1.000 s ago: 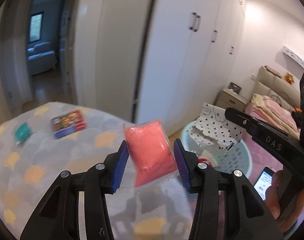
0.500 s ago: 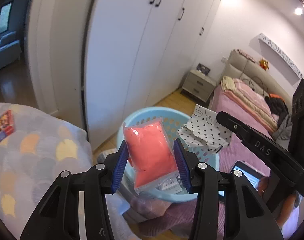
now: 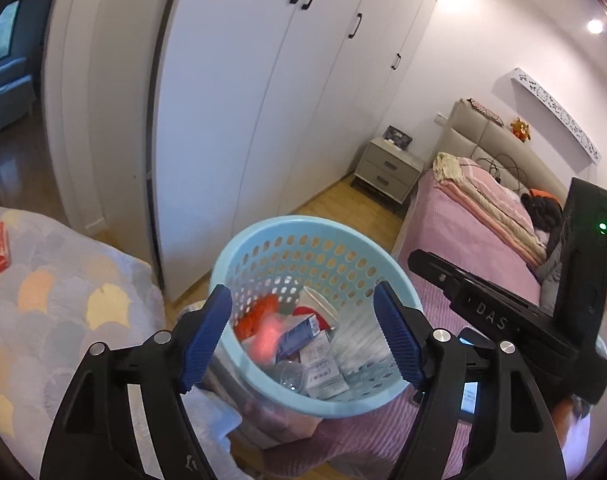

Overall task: Collect trash
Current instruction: 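Move both tools back to the table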

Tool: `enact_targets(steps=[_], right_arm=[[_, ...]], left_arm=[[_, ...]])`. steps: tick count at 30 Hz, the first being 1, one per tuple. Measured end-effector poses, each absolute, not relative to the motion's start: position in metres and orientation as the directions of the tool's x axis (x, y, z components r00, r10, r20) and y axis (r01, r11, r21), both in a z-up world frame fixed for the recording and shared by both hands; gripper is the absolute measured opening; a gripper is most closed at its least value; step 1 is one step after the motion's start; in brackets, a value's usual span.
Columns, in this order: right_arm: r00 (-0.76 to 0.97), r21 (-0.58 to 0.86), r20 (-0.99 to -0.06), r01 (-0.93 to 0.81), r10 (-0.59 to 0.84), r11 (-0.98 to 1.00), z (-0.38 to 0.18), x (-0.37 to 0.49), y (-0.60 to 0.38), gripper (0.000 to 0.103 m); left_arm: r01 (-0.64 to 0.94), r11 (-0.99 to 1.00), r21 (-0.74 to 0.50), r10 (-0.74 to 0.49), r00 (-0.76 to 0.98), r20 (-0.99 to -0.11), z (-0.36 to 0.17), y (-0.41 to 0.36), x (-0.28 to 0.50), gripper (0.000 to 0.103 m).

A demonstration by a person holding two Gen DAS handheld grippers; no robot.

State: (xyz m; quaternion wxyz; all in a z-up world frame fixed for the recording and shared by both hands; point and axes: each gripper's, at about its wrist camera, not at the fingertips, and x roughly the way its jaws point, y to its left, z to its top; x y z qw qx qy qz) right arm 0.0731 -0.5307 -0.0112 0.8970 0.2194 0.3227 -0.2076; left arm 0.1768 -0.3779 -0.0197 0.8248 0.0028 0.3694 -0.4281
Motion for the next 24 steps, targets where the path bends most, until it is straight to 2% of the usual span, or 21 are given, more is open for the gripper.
enact_targets(steps=[3,6,7,8,13,17,24], right_arm=[[0.714,0.276,-0.667,0.503,-0.214,0.819,-0.009,0.071,-0.527,0.017],[0.723,0.264,-0.652,0.498,-0.228,0.826,-0.001,0.068,-0.516,0.035],[0.728,0.262,-0.645,0.497,-0.233,0.827,0.003,0.066,-0.512,0.044],[0.735,0.263,-0.635,0.495,-0.238,0.828,0.007,0.064,-0.505,0.046],[0.779,0.276,-0.598,0.420,-0.188,0.865,0.028,0.066,-0.465,0.048],[0.807,0.252,-0.575,0.336,-0.139,0.907,0.043,0.076,-0.420,0.056],[0.810,0.244,-0.586,0.177,-0.001,0.953,0.050,0.123,-0.348,0.059]], left_arm=[[0.705,0.635,-0.316,-0.708,0.367,-0.603,-0.015,-0.367,0.174,0.075],[0.698,0.641,-0.319,-0.710,0.382,-0.592,-0.007,-0.350,0.170,0.077],[0.698,0.643,-0.315,-0.710,0.390,-0.586,-0.004,-0.343,0.167,0.080],[0.697,0.647,-0.309,-0.708,0.399,-0.582,-0.001,-0.338,0.164,0.081],[0.663,0.700,-0.264,-0.672,0.488,-0.557,0.020,-0.288,0.153,0.086],[0.612,0.755,-0.235,-0.626,0.565,-0.538,0.037,-0.238,0.153,0.088],[0.451,0.880,-0.150,-0.455,0.704,-0.545,0.045,-0.138,0.183,0.088]])
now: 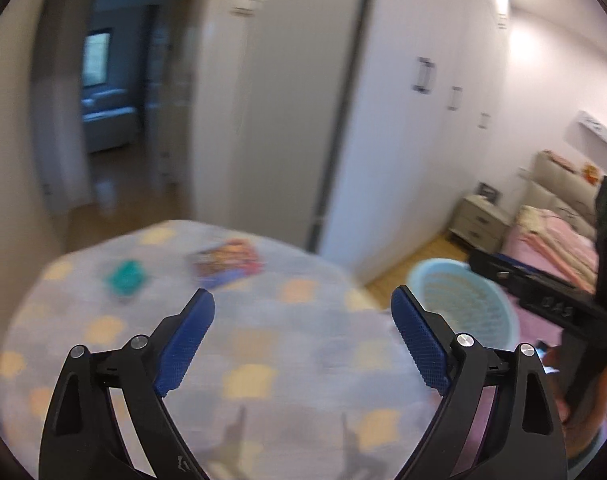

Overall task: Collect trash
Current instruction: 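Move both tools back to the table, then grasp the teal packet with left tool while right tool grasps the card box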

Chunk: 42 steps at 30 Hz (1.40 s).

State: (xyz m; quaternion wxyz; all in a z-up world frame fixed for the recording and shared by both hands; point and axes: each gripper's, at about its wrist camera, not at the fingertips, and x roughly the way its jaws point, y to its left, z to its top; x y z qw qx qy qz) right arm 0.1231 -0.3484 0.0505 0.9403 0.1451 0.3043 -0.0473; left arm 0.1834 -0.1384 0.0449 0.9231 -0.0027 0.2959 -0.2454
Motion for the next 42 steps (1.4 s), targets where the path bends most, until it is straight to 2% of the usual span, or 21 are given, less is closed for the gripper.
enact_targets(steps=[3,4,6,11,19,21,22,23,24,26,28,30,32,35,40,42], right_arm=[[0.799,0.238,-0.601,0.150,0.024,0.960,0.044,0.152,-0.323,0.061],[0.796,0.227,-0.605,0.152,0.017,0.962,0.042,0.161,-0.315,0.067],[0.786,0.219,-0.617,0.134,0.031,0.966,0.031,0.184,-0.294,0.071],[0.718,0.263,-0.685,0.089,0.121,0.961,-0.006,0.247,-0.258,0.071],[0.640,0.314,-0.744,0.084,0.190,0.946,-0.054,0.312,-0.236,0.071],[0.622,0.345,-0.750,0.076,0.227,0.935,-0.061,0.321,-0.232,0.071],[0.612,0.361,-0.752,0.075,0.243,0.930,-0.064,0.326,-0.231,0.071],[0.607,0.371,-0.753,0.075,0.252,0.926,-0.065,0.326,-0.231,0.071],[0.597,0.387,-0.756,0.076,0.270,0.919,-0.068,0.331,-0.229,0.071],[0.580,0.419,-0.758,0.083,0.298,0.904,-0.074,0.338,-0.228,0.071],[0.570,0.437,-0.762,0.105,0.306,0.893,-0.079,0.344,-0.228,0.071],[0.577,0.438,-0.762,0.129,0.292,0.890,-0.078,0.350,-0.228,0.072],[0.573,0.463,-0.762,0.155,0.303,0.873,-0.077,0.357,-0.229,0.080],[0.567,0.492,-0.766,0.212,0.304,0.844,-0.076,0.368,-0.229,0.085],[0.548,0.428,-0.813,0.333,0.197,0.841,-0.072,0.385,-0.218,0.090],[0.532,0.356,-0.839,0.374,0.116,0.857,-0.071,0.391,-0.206,0.091]], left_arm=[[0.377,0.915,-0.145,-0.389,0.727,-0.565,0.036,-0.093,0.210,0.088],[0.356,0.923,-0.142,-0.370,0.729,-0.575,0.032,-0.080,0.222,0.088],[0.324,0.938,-0.127,-0.332,0.725,-0.604,0.020,-0.060,0.245,0.088],[0.284,0.951,-0.123,-0.292,0.696,-0.656,-0.015,-0.031,0.304,0.088],[0.266,0.960,-0.091,-0.249,0.654,-0.715,-0.052,-0.033,0.367,0.087],[0.282,0.956,-0.080,-0.249,0.636,-0.731,-0.059,-0.037,0.375,0.082],[0.283,0.957,-0.065,-0.237,0.631,-0.739,-0.062,-0.038,0.378,0.073],[0.284,0.957,-0.052,-0.225,0.621,-0.751,-0.065,-0.040,0.379,0.056],[0.294,0.954,-0.054,-0.229,0.603,-0.764,-0.068,-0.039,0.379,0.056],[0.301,0.953,-0.042,-0.227,0.614,-0.756,-0.066,-0.037,0.374,0.042],[0.295,0.953,-0.068,-0.242,0.607,-0.757,-0.063,-0.029,0.370,0.034],[0.285,0.952,-0.107,-0.263,0.593,-0.761,-0.060,-0.020,0.367,0.032],[0.286,0.949,-0.132,-0.283,0.593,-0.753,-0.058,-0.012,0.362,0.027],[0.290,0.946,-0.147,-0.297,0.592,-0.749,-0.054,-0.005,0.344,0.026],[0.321,0.937,-0.137,-0.310,0.587,-0.748,-0.053,-0.002,0.315,0.026],[0.331,0.930,-0.159,-0.333,0.576,-0.747,-0.052,0.001,0.308,0.026]])
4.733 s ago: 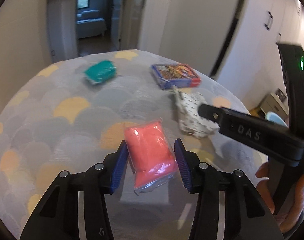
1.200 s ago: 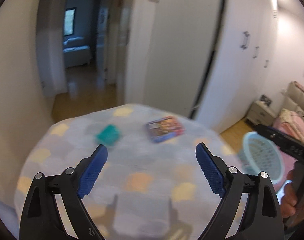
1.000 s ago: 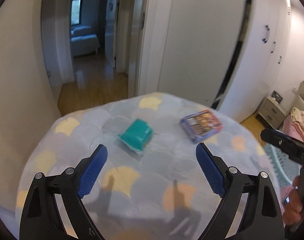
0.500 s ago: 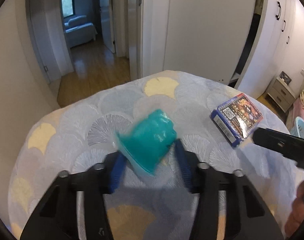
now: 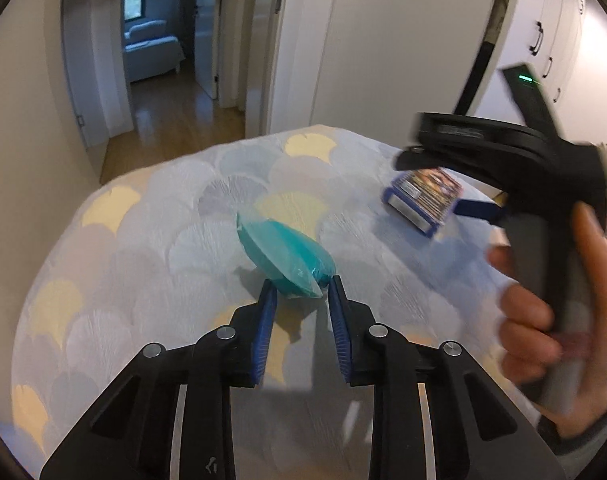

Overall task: Collect trash
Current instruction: 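Grasp the teal packet with left tool while right tool grasps the card box, then carry the teal packet and card box over the basket and release both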

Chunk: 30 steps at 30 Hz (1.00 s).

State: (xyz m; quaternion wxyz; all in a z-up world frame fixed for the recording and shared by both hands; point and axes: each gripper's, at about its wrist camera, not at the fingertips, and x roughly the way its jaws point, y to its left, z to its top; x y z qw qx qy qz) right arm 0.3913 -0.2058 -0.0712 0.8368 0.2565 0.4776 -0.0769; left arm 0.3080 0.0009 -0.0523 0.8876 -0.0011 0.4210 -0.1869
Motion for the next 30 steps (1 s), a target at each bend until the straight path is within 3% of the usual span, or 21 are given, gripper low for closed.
enact_targets(steps=[6,7,8,9,10,15,19,21,24,30], right_arm=[[0.506,0.126,-0.858,0.373,-0.088,0.919,-0.078,0.403,-0.168,0.088],[0.509,0.106,-0.855,0.362,-0.101,0.926,-0.079,0.402,-0.165,0.083],[0.519,0.086,-0.847,0.346,-0.114,0.934,-0.079,0.399,-0.162,0.077],[0.525,0.083,-0.844,0.336,-0.113,0.938,-0.078,0.396,-0.162,0.075],[0.529,0.085,-0.842,0.325,-0.107,0.942,-0.078,0.394,-0.163,0.072],[0.549,0.084,-0.834,0.221,-0.052,0.972,-0.077,0.378,-0.165,0.065],[0.559,0.118,-0.829,0.135,0.023,0.984,-0.075,0.357,-0.169,0.063],[0.563,0.144,-0.823,0.084,0.072,0.986,-0.075,0.343,-0.176,0.063],[0.573,0.181,-0.807,0.009,0.144,0.983,-0.072,0.325,-0.183,0.062],[0.637,0.190,-0.747,-0.069,0.190,0.979,-0.049,0.277,-0.199,0.062]], left_arm=[[0.367,0.905,-0.213,-0.393,0.535,-0.748,-0.059,0.010,0.282,0.027],[0.370,0.905,-0.210,-0.392,0.533,-0.750,-0.060,0.011,0.280,0.038],[0.366,0.908,-0.203,-0.384,0.537,-0.751,-0.060,0.011,0.277,0.057],[0.349,0.919,-0.185,-0.362,0.556,-0.748,-0.060,0.014,0.273,0.065],[0.342,0.923,-0.178,-0.353,0.563,-0.747,-0.059,0.015,0.273,0.069],[0.308,0.942,-0.135,-0.299,0.584,-0.754,-0.055,0.011,0.282,0.071],[0.312,0.950,-0.024,-0.218,0.607,-0.764,-0.059,-0.003,0.293,0.071],[0.321,0.947,-0.011,-0.210,0.593,-0.777,-0.063,-0.007,0.295,0.062],[0.329,0.944,0.002,-0.205,0.595,-0.777,-0.063,-0.008,0.292,0.040],[0.328,0.941,-0.085,-0.278,0.606,-0.745,-0.048,-0.006,0.277,0.037]])
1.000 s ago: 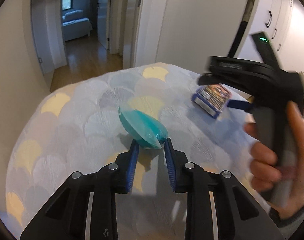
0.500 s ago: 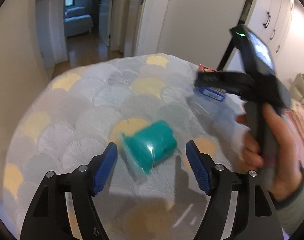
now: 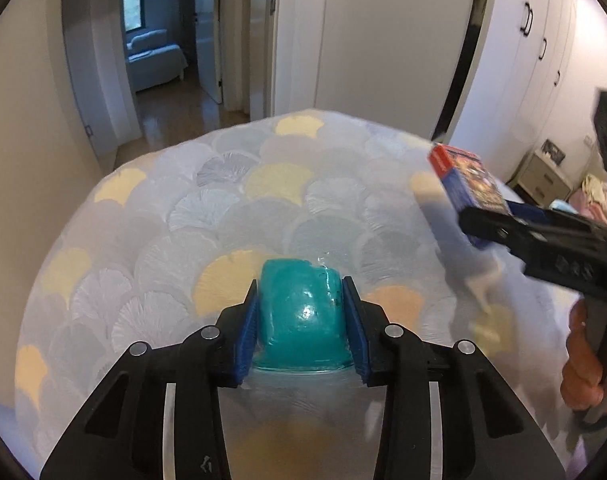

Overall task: Collect trash
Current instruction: 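Carry the teal packet and card box over the basket and release both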

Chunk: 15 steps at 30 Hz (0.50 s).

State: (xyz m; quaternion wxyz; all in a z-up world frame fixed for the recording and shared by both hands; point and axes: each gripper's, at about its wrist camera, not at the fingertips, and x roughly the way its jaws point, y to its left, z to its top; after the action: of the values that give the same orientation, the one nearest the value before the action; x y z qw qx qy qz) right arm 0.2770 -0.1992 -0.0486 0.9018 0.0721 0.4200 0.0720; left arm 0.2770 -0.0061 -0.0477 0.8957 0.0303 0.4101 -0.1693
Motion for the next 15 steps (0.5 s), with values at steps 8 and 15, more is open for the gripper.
enact_targets(steps=[8,15], right_arm=[[0.731,0.196,-0.669,-0.003,0.135,0.981,0.000,0.207,-0.251,0.062],[0.777,0.204,-0.629,0.186,-0.017,0.961,0.021,0.143,-0.347,0.062]], left_arm=[[0.435,0.891,-0.130,-0.403,0.627,-0.666,-0.006,-0.056,0.252,0.037],[0.608,0.785,-0.121,-0.536,0.569,-0.624,0.020,-0.146,0.217,0.037]])
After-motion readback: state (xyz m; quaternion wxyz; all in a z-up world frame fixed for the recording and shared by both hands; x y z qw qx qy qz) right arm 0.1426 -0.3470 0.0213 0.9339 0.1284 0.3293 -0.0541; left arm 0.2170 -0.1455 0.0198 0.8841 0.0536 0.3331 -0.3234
